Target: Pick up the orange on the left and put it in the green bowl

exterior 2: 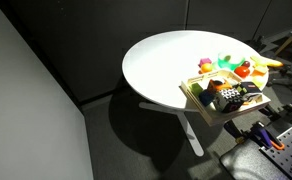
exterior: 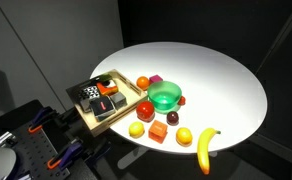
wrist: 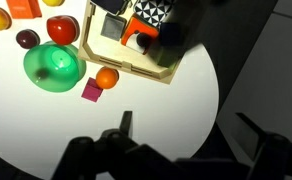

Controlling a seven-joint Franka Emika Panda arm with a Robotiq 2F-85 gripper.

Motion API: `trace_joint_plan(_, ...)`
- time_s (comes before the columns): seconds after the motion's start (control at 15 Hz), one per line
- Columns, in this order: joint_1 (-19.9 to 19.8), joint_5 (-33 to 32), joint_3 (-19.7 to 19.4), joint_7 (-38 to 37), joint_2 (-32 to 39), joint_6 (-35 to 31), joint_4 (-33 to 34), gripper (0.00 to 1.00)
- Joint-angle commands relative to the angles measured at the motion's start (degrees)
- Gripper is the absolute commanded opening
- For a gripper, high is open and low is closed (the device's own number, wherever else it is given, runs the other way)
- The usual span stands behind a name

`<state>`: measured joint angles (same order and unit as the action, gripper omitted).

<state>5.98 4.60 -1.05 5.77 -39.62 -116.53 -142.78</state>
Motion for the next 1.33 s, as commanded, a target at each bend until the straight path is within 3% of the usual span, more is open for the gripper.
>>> trace_joint_plan(0.0, -0.62, 1.15, 0.52, -1.55, 8.6, -0.83, 6.49, 1.0)
trace_joint_plan(0.47, -1.5, 1.58, 1.16, -6.17, 23.83, 1.02, 18.22, 1.0)
trace_joint_plan(1.27, -3.29, -5.38, 1.46, -8.81, 43.63, 4.45, 32.46, 1.0)
